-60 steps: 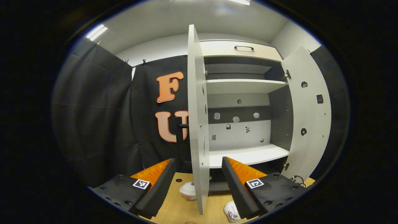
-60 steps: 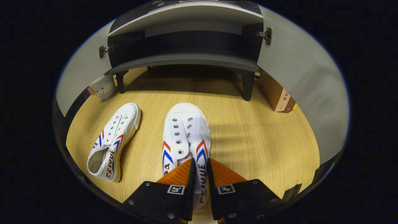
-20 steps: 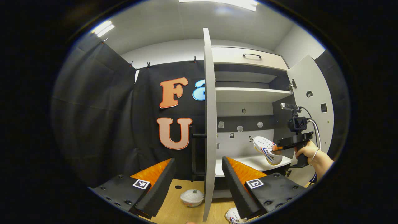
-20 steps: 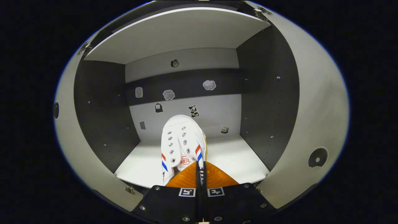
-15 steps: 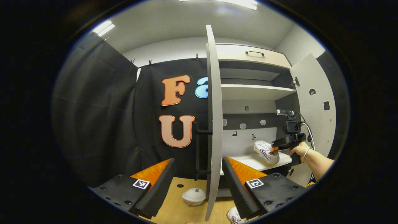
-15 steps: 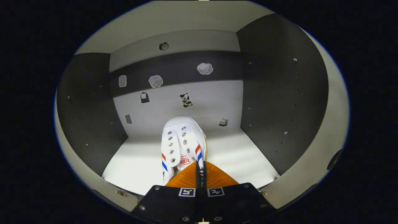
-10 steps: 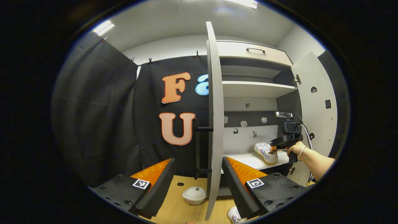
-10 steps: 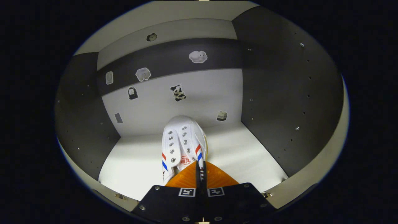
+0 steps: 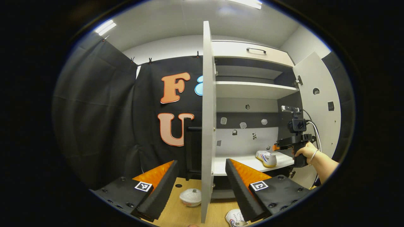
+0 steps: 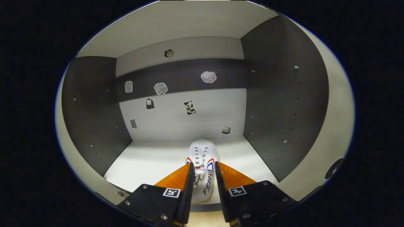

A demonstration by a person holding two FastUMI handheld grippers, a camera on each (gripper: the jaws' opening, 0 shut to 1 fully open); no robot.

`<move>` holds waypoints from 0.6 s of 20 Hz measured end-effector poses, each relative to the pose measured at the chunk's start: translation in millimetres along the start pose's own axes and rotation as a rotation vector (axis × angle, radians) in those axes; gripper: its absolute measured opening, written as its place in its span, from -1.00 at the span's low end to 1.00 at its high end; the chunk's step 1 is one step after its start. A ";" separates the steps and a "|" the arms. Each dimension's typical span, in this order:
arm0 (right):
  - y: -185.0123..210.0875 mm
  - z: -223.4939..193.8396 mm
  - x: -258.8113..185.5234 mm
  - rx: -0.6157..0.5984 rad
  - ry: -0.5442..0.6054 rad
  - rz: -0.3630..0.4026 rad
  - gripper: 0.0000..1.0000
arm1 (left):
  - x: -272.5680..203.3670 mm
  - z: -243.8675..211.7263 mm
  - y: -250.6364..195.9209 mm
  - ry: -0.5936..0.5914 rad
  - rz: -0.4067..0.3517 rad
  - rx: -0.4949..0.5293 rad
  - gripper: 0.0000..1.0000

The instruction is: Grab one shoe with the right hand and put it into the shoe cabinet, grab the other shoe with the left hand and put it into the shoe cabinet; then close the right door with the right hand and the left door with the left hand.

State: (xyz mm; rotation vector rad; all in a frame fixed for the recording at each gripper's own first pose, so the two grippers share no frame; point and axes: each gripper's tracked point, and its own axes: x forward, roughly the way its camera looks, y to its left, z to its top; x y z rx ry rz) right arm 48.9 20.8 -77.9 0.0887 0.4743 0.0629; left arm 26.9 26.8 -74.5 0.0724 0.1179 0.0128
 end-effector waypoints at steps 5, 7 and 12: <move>4.5 -9.9 -71.3 -0.069 -0.111 0.029 0.62 | 0.4 -33.3 -29.6 0.059 -0.034 -0.018 0.90; -5.9 -16.1 -96.9 -0.103 -0.153 -0.003 0.76 | 0.4 -47.4 -28.8 0.063 -0.001 0.015 0.97; -20.2 -34.8 -151.5 -0.109 -0.187 0.006 0.86 | -23.1 -51.4 -45.9 0.066 -0.022 -0.002 0.94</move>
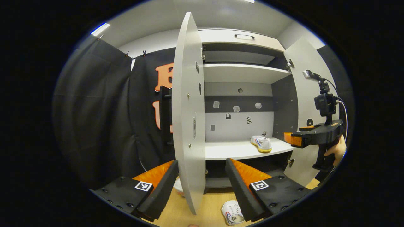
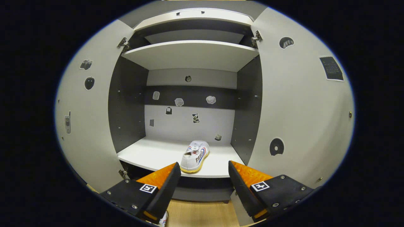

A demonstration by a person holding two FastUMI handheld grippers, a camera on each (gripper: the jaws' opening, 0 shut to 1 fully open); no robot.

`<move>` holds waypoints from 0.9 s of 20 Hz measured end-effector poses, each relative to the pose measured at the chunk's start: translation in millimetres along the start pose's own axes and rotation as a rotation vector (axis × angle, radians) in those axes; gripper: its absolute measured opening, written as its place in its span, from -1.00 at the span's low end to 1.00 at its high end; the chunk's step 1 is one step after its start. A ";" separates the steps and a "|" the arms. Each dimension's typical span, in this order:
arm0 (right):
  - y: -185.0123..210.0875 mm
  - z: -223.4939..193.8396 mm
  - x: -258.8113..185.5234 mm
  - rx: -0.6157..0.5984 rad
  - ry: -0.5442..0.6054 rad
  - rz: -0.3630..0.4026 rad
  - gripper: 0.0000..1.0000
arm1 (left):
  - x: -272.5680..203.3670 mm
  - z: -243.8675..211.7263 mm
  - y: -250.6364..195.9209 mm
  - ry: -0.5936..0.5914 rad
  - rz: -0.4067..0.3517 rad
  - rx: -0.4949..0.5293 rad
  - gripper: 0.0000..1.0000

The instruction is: Grab one shoe with the right hand and put it into the shoe cabinet, grab the other shoe with the left hand and put it into the shoe cabinet; then close the right door with the right hand and the left door with the left hand.

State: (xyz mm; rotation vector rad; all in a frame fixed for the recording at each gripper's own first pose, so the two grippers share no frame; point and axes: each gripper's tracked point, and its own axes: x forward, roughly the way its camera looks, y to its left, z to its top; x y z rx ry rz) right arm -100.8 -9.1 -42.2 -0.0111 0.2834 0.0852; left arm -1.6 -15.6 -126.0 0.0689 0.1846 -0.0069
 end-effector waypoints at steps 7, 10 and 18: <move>-17.6 -0.2 -58.0 0.006 -0.043 0.008 0.85 | -17.0 -87.1 -60.8 0.141 -0.112 0.017 0.93; -25.6 -0.9 -74.7 0.006 -0.050 0.003 0.86 | -3.4 -150.6 -71.7 0.253 -0.134 0.016 0.94; -42.3 -8.3 -105.6 -0.032 -0.058 -0.010 0.86 | 1.3 -323.2 -74.2 0.606 -0.140 -0.026 0.95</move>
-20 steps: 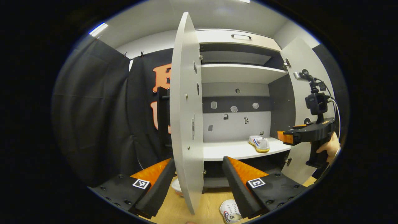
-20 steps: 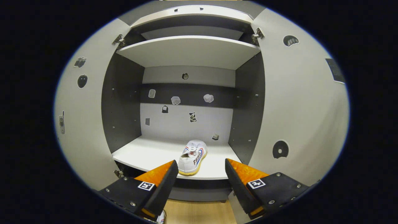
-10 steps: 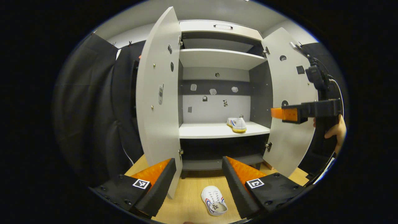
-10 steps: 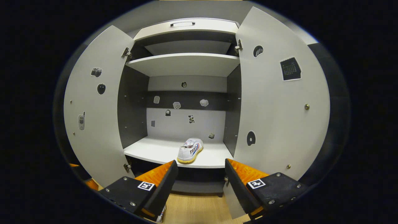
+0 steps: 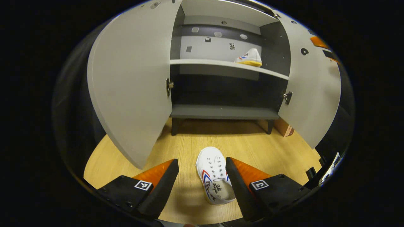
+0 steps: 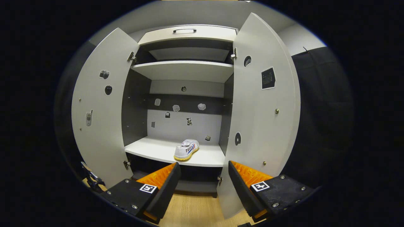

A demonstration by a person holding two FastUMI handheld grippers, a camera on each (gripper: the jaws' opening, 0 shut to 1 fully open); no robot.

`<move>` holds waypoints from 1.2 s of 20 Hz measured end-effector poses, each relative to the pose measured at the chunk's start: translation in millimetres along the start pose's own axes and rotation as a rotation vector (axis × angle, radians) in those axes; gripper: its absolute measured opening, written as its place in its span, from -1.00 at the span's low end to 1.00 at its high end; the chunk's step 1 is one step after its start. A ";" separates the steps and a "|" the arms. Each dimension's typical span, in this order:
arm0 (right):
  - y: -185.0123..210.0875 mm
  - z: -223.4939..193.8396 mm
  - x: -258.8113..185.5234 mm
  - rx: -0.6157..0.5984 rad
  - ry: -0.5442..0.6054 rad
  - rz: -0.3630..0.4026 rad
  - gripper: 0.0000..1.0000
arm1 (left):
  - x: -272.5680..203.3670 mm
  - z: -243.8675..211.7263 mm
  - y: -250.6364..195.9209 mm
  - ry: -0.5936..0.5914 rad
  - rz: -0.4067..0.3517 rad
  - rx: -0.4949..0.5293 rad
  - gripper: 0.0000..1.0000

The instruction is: Grab one shoe with the right hand and put it into the shoe cabinet, grab the other shoe with the left hand and put it into the shoe cabinet; then close the right door with the right hand and the left door with the left hand.

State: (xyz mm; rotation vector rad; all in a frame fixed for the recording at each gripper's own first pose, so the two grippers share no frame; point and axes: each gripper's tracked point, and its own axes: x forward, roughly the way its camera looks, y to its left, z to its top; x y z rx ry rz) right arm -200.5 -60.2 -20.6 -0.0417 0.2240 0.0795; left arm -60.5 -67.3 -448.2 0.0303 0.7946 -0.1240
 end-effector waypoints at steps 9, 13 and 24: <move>-1.4 -13.8 -11.2 -0.001 0.045 0.026 0.86 | 49.5 -89.5 10.9 0.252 0.009 -0.047 0.96; -0.5 -18.7 -10.3 -0.002 0.058 0.035 0.87 | 60.8 -99.2 8.3 0.300 -0.006 -0.074 0.93; -0.3 -25.6 -13.7 -0.012 0.079 0.033 0.87 | 66.4 -105.1 -6.4 0.371 -0.023 0.012 -0.85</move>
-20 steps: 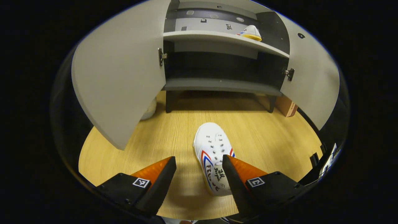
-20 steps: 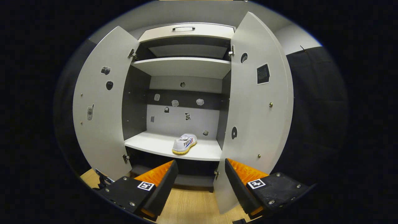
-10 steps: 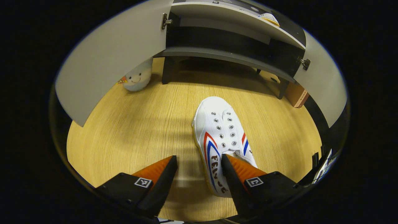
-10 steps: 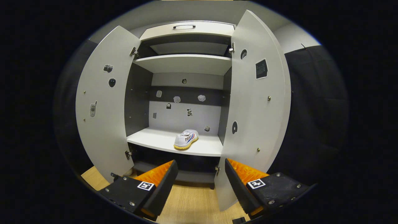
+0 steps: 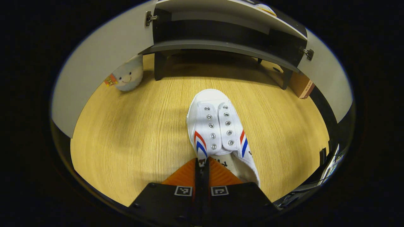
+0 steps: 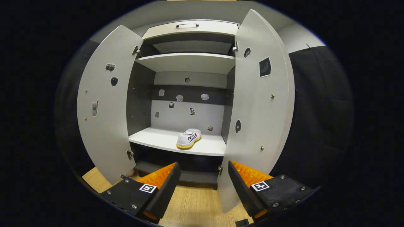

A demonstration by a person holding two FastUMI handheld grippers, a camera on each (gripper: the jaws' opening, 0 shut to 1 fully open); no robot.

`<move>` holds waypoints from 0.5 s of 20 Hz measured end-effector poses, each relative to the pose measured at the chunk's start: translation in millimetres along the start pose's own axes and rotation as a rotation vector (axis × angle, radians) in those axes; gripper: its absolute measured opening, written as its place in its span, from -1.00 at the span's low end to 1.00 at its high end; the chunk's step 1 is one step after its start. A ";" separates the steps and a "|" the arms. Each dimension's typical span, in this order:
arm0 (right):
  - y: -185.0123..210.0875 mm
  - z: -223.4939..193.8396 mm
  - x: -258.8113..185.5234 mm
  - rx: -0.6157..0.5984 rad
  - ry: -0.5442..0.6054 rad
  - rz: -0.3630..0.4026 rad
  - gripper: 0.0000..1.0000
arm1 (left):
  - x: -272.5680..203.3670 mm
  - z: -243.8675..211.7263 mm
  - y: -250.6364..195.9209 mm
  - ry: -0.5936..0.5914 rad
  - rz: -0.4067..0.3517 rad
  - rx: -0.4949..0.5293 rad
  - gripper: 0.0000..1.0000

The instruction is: Grab one shoe with the right hand and put it into the shoe cabinet, grab the other shoe with the left hand and put it into the shoe cabinet; then close the right door with the right hand and the left door with the left hand.

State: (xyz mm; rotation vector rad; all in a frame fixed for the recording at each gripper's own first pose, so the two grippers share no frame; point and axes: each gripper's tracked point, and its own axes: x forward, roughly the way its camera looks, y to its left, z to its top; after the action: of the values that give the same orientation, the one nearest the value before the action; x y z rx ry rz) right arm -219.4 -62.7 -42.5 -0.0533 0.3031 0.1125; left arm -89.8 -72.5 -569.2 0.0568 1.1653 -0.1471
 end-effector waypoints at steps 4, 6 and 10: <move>3.7 4.4 -1.9 0.003 -0.015 0.011 0.87 | -15.5 14.9 0.6 0.005 -0.010 0.004 -0.87; 2.4 8.6 -3.1 0.009 -0.028 0.007 0.86 | -38.0 24.4 -5.7 -0.002 -0.051 -0.026 -0.87; 2.6 15.9 -6.4 0.029 -0.053 0.011 0.86 | -91.7 66.7 -9.4 -0.068 -0.102 -0.044 -0.87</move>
State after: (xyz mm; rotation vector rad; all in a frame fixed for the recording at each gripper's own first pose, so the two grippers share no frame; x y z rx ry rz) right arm -221.1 -59.7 -25.5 -0.0199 0.2523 0.1201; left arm -65.8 -81.9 -458.3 -0.0461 1.1033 -0.2119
